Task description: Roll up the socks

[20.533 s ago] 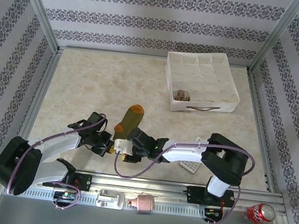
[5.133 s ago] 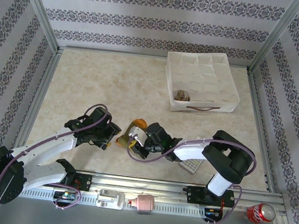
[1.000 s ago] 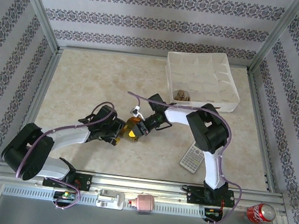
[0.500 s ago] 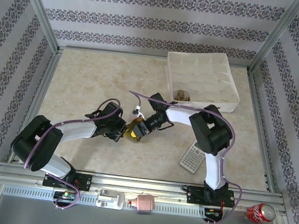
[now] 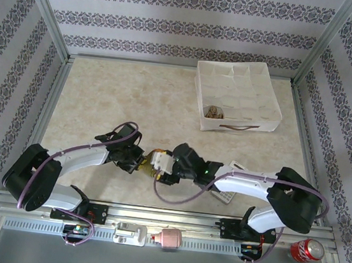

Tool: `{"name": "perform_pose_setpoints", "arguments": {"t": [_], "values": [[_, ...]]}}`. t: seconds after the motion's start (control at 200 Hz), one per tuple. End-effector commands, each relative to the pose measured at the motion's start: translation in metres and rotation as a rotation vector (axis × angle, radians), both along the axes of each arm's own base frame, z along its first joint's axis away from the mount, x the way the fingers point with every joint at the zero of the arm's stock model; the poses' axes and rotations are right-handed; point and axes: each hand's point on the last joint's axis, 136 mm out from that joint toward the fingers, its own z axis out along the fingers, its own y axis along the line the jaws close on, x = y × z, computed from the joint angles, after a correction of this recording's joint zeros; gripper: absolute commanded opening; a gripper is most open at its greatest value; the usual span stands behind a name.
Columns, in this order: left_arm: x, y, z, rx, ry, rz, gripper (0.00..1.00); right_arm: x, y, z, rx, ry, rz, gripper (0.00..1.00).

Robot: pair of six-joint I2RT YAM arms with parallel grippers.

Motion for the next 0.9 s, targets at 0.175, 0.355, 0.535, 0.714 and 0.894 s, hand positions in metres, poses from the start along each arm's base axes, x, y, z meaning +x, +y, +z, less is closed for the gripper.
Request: {"name": "perform_pose_setpoints", "arguments": {"t": [0.175,0.355,0.535,0.714,0.894], "values": [[-0.042,0.031,-0.027,0.165,0.17,-0.023,0.0,0.007,0.033,-0.015,-0.182,-0.247,-0.012,0.65],[-0.041,0.032,-0.025,0.161,0.154,-0.021,0.0,0.018,0.027,-0.049,-0.31,-0.239,-0.077,0.56],[-0.038,0.03,-0.02,0.146,0.128,-0.021,0.0,0.022,0.011,-0.066,-0.358,-0.183,-0.131,0.06],[-0.009,0.018,0.012,0.073,-0.051,-0.006,0.55,0.005,-0.01,-0.084,-0.335,0.03,-0.173,0.0],[0.005,0.017,0.046,0.049,-0.18,-0.016,0.78,-0.022,-0.025,-0.1,-0.21,0.361,-0.158,0.0]]}}
